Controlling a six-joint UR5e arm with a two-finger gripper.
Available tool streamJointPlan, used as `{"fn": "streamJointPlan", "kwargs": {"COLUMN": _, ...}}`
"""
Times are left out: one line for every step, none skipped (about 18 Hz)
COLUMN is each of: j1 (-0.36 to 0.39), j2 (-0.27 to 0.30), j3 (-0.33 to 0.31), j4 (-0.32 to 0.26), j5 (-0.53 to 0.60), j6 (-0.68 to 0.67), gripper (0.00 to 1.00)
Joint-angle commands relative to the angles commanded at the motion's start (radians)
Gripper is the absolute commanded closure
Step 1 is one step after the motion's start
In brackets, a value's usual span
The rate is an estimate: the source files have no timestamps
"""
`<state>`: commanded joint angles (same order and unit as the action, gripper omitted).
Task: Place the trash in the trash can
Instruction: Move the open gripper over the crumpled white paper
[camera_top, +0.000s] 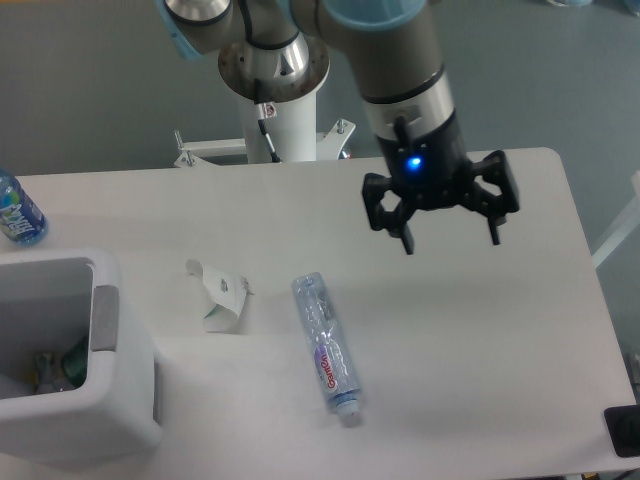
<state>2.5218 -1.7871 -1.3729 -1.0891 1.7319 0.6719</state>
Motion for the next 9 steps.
{"fn": "streamJointPlan", "kwargs": {"j1": 0.005, "j2": 0.0, "j3": -0.003, "j4": 0.003, "j5": 0.002, "j6": 0.003, "gripper": 0.0}}
{"fn": "streamJointPlan", "kwargs": {"j1": 0.006, "j2": 0.0, "j3": -0.006, "j4": -0.001, "j5": 0.002, "j6": 0.014, "gripper": 0.0}}
{"fn": "streamJointPlan", "kwargs": {"j1": 0.011, "j2": 0.0, "j3": -0.006, "j4": -0.002, "j5": 0.0, "j6": 0.026, "gripper": 0.0}}
{"fn": "streamJointPlan", "kwargs": {"j1": 0.012, "j2": 0.0, "j3": -0.014, "j4": -0.003, "j5": -0.005, "j6": 0.025, "gripper": 0.0}}
{"fn": "streamJointPlan", "kwargs": {"j1": 0.012, "j2": 0.002, "j3": -0.044, "j4": 0.003, "j5": -0.005, "j6": 0.025, "gripper": 0.0}}
{"fn": "streamJointPlan", "kwargs": {"j1": 0.008, "j2": 0.017, "j3": -0.079, "j4": 0.006, "j5": -0.003, "j6": 0.017, "gripper": 0.0}}
{"fn": "streamJointPlan", "kwargs": {"j1": 0.006, "j2": 0.029, "j3": -0.115, "j4": 0.012, "j5": -0.003, "j6": 0.014, "gripper": 0.0}}
{"fn": "streamJointPlan", "kwargs": {"j1": 0.006, "j2": 0.034, "j3": -0.135, "j4": 0.021, "j5": -0.005, "j6": 0.017, "gripper": 0.0}}
{"fn": "streamJointPlan", "kwargs": {"j1": 0.006, "j2": 0.035, "j3": -0.147, "j4": 0.025, "j5": -0.006, "j6": 0.017, "gripper": 0.0}}
